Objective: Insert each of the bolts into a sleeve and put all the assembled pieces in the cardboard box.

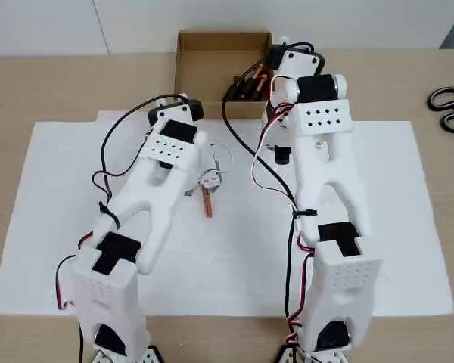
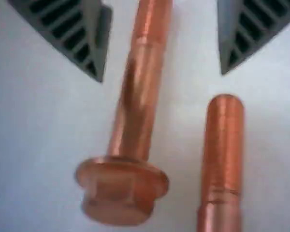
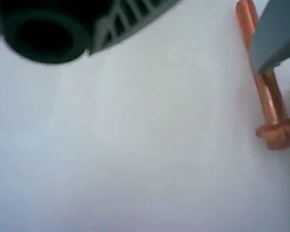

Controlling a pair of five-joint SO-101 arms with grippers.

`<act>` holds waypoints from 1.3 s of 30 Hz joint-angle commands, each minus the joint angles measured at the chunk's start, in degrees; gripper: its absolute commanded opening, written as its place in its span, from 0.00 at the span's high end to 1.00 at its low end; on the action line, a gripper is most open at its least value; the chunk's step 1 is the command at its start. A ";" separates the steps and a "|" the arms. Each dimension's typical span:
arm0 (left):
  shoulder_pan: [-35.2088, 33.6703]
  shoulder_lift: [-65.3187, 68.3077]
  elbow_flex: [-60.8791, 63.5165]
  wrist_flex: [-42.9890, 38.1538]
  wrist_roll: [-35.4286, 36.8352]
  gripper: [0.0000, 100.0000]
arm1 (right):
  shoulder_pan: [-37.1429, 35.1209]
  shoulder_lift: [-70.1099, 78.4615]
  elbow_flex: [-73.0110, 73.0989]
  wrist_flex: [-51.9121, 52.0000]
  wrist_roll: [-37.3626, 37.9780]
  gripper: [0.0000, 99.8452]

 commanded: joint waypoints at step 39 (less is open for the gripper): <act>0.62 5.98 -6.02 -9.49 1.49 0.99 | 0.13 -4.09 3.08 0.22 -0.26 1.00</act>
